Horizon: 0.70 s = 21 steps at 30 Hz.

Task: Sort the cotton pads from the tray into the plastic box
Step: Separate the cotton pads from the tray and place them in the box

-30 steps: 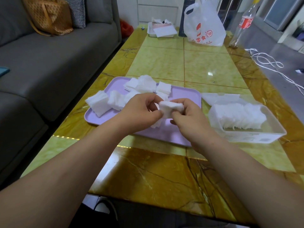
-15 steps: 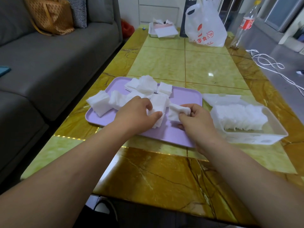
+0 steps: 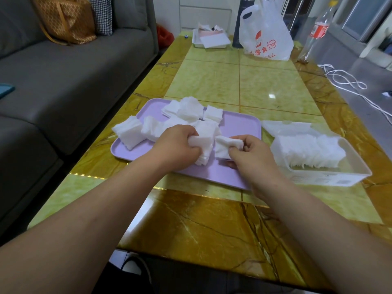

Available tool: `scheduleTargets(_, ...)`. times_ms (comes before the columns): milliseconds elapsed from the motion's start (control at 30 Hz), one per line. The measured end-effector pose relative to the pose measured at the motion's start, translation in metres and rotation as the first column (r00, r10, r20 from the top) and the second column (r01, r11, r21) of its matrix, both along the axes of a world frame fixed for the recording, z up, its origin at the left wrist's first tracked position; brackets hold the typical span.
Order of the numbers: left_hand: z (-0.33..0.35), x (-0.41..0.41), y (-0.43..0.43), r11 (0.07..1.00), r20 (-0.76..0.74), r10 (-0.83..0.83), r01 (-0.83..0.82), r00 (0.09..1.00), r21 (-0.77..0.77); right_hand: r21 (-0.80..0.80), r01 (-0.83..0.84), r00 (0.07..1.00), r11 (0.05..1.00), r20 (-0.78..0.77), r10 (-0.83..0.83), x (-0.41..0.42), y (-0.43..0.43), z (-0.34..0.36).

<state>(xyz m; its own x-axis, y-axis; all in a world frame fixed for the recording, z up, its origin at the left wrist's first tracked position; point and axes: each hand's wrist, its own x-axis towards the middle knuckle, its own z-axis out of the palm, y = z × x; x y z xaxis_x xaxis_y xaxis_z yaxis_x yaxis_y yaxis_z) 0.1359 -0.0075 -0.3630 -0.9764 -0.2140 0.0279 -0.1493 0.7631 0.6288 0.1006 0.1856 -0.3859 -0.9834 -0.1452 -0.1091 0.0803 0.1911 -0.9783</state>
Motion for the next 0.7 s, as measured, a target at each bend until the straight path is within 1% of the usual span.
scheduleTargets(67,0.001,0.001,-0.001,0.999,-0.02,-0.001,0.002,1.0,0.038,-0.005,0.003,1.0,1.0,0.001,-0.003,0.0,0.0,0.0)
scheduleTargets(167,0.004,0.001,-0.005,0.983,-0.061,-0.008,0.019,0.998,0.184,0.001,0.007,1.0,1.0,0.001,-0.007,0.0,0.001,0.001)
scheduleTargets(300,0.013,0.006,-0.004,0.912,-0.1,-0.042,0.079,0.994,0.402,0.014,0.021,1.0,1.0,-0.014,-0.021,-0.001,0.002,0.004)
scheduleTargets(400,0.017,0.01,0.0,0.841,-0.077,-0.143,0.162,0.987,0.516,-0.03,-0.008,1.0,1.0,-0.016,0.008,-0.001,0.003,0.01)
scheduleTargets(467,0.016,0.011,0.003,0.832,-0.062,-0.209,0.211,0.976,0.513,-0.09,-0.071,0.997,0.993,0.002,0.071,0.001,0.002,0.013)
scheduleTargets(567,0.011,0.01,0.004,0.86,-0.055,-0.234,0.233,0.971,0.455,-0.197,-0.166,0.983,0.966,0.048,0.179,0.004,0.0,0.015)
scheduleTargets(633,0.009,0.008,0.002,0.88,-0.05,-0.227,0.227,0.973,0.418,-0.205,-0.199,0.976,0.958,0.045,0.212,0.005,-0.001,0.013)
scheduleTargets(700,0.008,0.008,0.0,0.89,-0.051,-0.231,0.232,0.972,0.392,-0.193,-0.187,0.979,0.963,0.047,0.199,0.004,-0.002,0.013)
